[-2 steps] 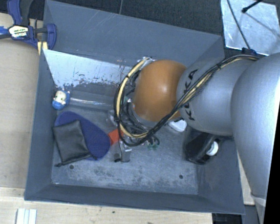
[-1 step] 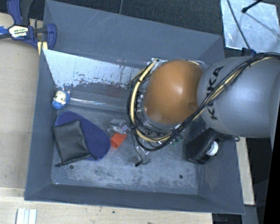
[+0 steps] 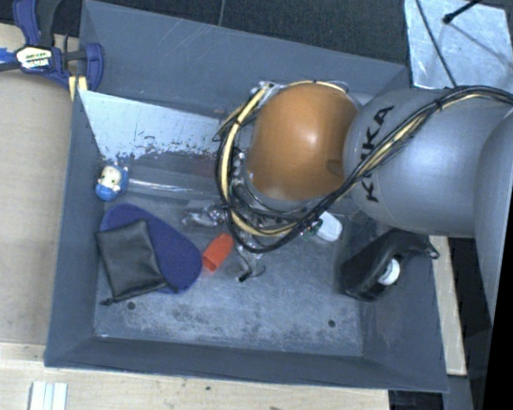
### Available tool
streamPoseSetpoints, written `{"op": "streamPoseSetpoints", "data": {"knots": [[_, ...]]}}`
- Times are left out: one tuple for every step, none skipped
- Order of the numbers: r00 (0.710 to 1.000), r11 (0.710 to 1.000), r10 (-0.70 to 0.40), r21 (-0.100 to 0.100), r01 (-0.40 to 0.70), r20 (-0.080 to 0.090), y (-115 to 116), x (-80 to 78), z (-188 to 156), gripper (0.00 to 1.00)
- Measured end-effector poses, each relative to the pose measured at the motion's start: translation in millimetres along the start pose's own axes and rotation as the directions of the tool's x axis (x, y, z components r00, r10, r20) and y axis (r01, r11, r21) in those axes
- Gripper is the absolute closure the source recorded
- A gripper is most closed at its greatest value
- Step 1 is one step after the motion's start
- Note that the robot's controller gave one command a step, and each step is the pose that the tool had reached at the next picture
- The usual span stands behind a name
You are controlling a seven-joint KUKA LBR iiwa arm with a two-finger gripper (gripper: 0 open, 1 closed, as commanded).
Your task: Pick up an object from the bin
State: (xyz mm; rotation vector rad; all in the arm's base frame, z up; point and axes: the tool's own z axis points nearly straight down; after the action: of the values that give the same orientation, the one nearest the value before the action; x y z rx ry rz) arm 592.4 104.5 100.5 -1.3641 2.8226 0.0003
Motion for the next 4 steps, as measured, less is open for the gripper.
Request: {"op": "streamPoseSetpoints", "data": {"knots": [[0.941, 0.941, -0.337, -0.004, 0.337, -0.004, -35.0, 31.7, 30.6, 0.00], [0.971, 0.971, -0.240, -0.005, 0.240, -0.005, 1.6, 12.9, 30.1, 0.00], [0.971, 0.971, -0.238, -0.004, 0.238, -0.002, 0.8, 12.2, 28.9, 1.00], [0.972, 0.972, -0.234, 0.001, 0.234, 0.000, -0.5, 10.9, -7.0, 1.00]]}}
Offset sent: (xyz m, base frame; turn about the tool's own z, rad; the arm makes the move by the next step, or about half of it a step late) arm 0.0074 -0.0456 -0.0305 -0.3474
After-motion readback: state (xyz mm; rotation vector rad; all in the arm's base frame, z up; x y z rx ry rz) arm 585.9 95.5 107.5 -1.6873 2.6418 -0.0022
